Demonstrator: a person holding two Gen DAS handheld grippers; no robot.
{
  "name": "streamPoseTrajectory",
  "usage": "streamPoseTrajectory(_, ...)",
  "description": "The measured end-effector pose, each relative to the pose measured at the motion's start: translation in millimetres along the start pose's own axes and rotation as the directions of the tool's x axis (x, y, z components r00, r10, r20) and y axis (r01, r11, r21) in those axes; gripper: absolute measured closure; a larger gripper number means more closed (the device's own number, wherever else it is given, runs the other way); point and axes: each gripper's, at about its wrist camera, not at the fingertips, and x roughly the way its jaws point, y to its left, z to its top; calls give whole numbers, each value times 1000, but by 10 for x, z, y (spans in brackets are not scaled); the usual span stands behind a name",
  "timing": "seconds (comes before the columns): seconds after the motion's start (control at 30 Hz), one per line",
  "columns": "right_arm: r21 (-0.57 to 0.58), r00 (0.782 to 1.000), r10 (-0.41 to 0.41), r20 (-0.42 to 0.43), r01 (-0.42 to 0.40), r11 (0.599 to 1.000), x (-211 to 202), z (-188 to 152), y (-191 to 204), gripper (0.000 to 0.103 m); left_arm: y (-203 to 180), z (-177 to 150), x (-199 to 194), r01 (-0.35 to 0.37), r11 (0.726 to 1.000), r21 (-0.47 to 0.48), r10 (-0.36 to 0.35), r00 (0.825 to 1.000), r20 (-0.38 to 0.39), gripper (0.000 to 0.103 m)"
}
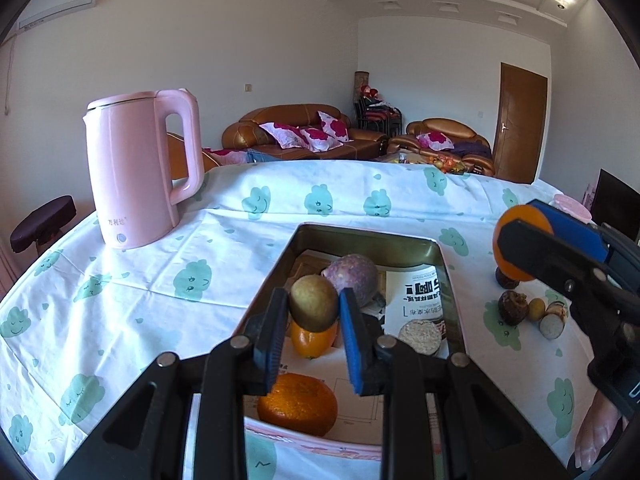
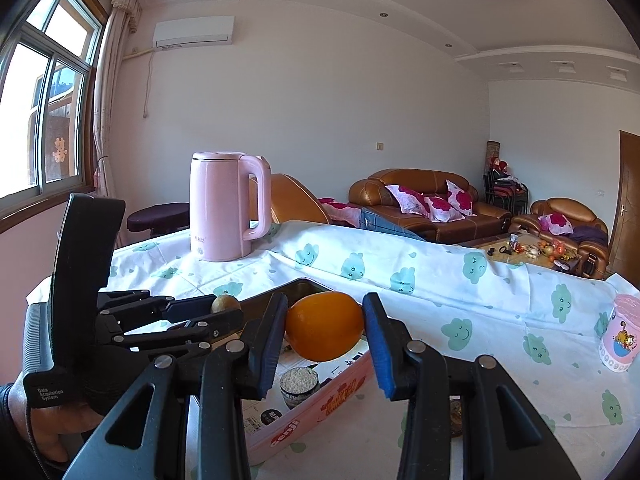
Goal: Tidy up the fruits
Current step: 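Carry the yellow fruit and the orange into the tin box with both tools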
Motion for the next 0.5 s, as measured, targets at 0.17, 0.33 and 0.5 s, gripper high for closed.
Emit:
streamPoseTrajectory(0.17,-3,1000,4,-20,-5,1000,138,3,29,62,31,16,68,-7,1000,0,7,1000,-15,75)
streamPoseTrajectory(0.33,21,999,5,-51,-4,1000,272,-33,4,62,49,-11,145,7,1000,-2,-7,999,-46,75)
streamPoseTrajectory(0.5,29,997,-3,-76,5,1000,358,-82,-12,62,41,-29,174,11,1000,-2,-11,998,-58,75)
